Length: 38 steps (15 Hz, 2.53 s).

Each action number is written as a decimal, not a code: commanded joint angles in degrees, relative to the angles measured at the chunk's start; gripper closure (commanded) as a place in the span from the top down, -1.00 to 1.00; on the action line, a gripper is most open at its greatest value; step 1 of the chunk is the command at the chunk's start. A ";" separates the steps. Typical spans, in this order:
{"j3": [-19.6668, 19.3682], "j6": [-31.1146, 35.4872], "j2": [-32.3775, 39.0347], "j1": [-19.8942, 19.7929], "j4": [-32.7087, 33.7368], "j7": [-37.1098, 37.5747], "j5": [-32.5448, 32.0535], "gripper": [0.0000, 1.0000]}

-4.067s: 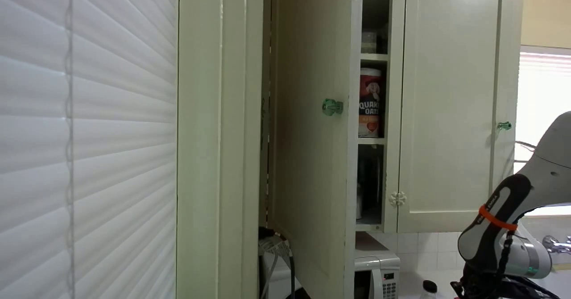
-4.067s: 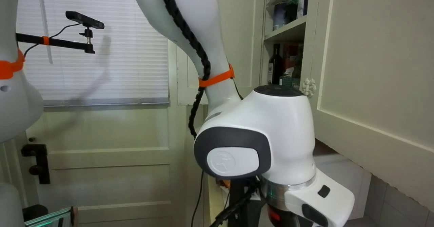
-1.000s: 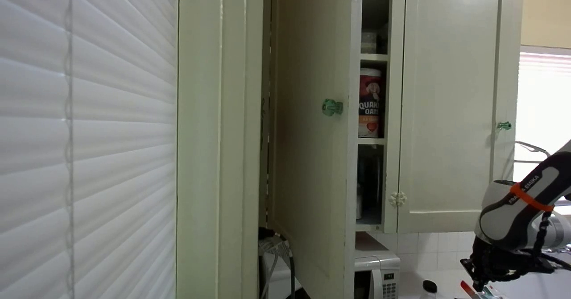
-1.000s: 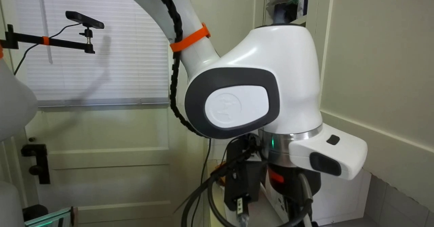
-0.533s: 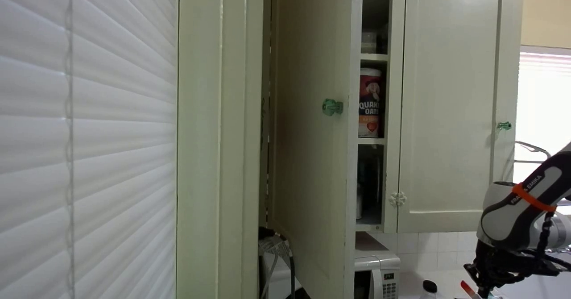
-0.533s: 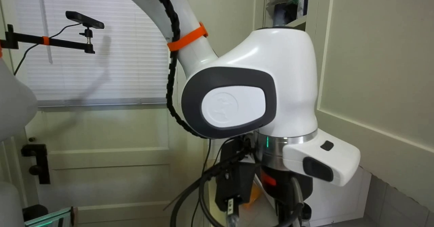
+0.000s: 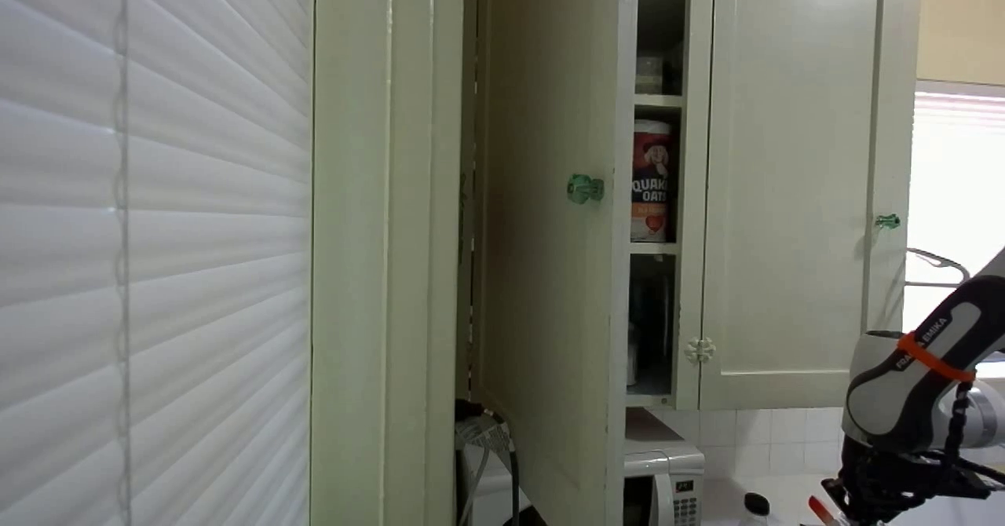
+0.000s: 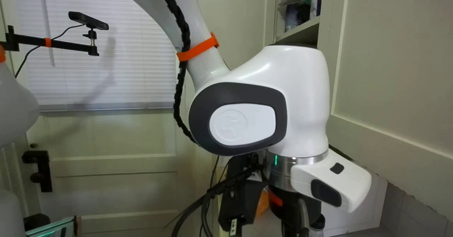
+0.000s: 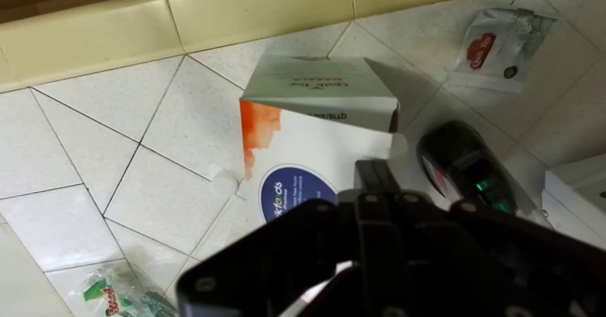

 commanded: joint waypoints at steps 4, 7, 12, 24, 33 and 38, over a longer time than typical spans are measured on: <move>-0.26 1.31 2.15 0.88 -0.50 -0.49 2.66 -1.00; 0.03 1.85 2.80 1.22 -0.39 -1.37 4.63 -1.00; 0.67 3.73 4.45 1.95 -0.22 -2.34 7.73 -1.00; 1.55 6.22 8.50 2.10 0.98 -3.60 9.57 -1.00; 1.82 6.25 8.67 2.00 1.52 -3.72 9.89 -1.00; 1.51 6.91 8.45 1.92 2.20 -3.32 9.75 -1.00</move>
